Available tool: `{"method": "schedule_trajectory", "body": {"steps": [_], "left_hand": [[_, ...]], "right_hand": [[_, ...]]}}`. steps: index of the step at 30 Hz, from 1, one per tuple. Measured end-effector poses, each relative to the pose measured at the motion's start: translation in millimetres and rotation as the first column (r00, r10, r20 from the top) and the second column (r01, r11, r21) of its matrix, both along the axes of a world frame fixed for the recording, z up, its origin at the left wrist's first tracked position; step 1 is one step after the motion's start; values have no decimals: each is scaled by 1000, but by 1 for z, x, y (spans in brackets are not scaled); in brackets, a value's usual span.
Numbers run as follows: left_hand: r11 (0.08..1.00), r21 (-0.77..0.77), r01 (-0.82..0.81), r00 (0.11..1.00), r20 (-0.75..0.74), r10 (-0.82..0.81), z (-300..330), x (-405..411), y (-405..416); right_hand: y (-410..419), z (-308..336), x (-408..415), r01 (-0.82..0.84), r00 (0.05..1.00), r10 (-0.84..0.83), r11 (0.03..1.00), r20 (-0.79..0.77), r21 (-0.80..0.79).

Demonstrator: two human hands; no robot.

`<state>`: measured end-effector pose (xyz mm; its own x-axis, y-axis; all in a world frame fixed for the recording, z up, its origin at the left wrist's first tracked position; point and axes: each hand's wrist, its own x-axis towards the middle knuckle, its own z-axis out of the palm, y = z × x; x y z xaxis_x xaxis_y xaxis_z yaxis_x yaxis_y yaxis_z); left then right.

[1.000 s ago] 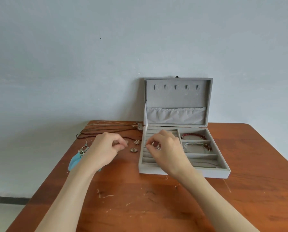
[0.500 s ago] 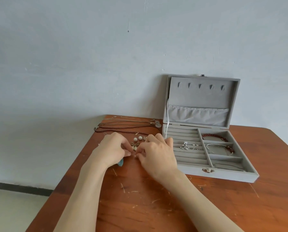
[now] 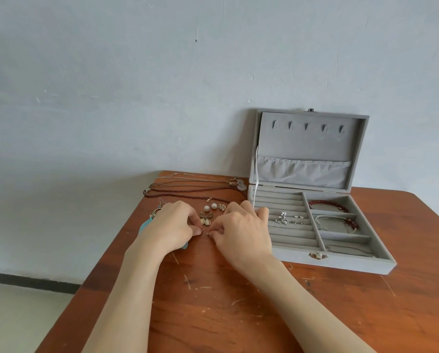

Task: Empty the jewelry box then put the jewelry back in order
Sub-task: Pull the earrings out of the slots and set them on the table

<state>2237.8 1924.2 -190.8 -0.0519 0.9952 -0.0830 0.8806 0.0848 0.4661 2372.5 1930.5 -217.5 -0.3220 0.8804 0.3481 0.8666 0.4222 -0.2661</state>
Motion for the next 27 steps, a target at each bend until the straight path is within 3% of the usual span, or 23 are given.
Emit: {"method": "schedule_trajectory", "body": {"steps": [8, 12, 16, 20, 27], "left_hand": [[1000, 20, -2, 1000, 9, 1, -2, -3, 1], [998, 60, -15, 1000, 7, 15, -3, -4, 1], [971, 238, 22, 999, 32, -31, 0, 7, 0], [897, 436, 76, 982, 122, -143, 5, 32, -4], [826, 463, 320, 945, -100, -311, 2, 90, 14]], "right_hand": [[-1, 0, 2, -99, 995, 99, 995, 28, 2], [-1, 3, 6, -105, 989, 104, 994, -103, -5], [-3, 10, 25, -80, 957, 84, 996, -278, 26], [0, 13, 69, 22, 955, -6, 999, -296, 49], [18, 11, 141, 192, 958, -195, 981, -209, -31]]}}
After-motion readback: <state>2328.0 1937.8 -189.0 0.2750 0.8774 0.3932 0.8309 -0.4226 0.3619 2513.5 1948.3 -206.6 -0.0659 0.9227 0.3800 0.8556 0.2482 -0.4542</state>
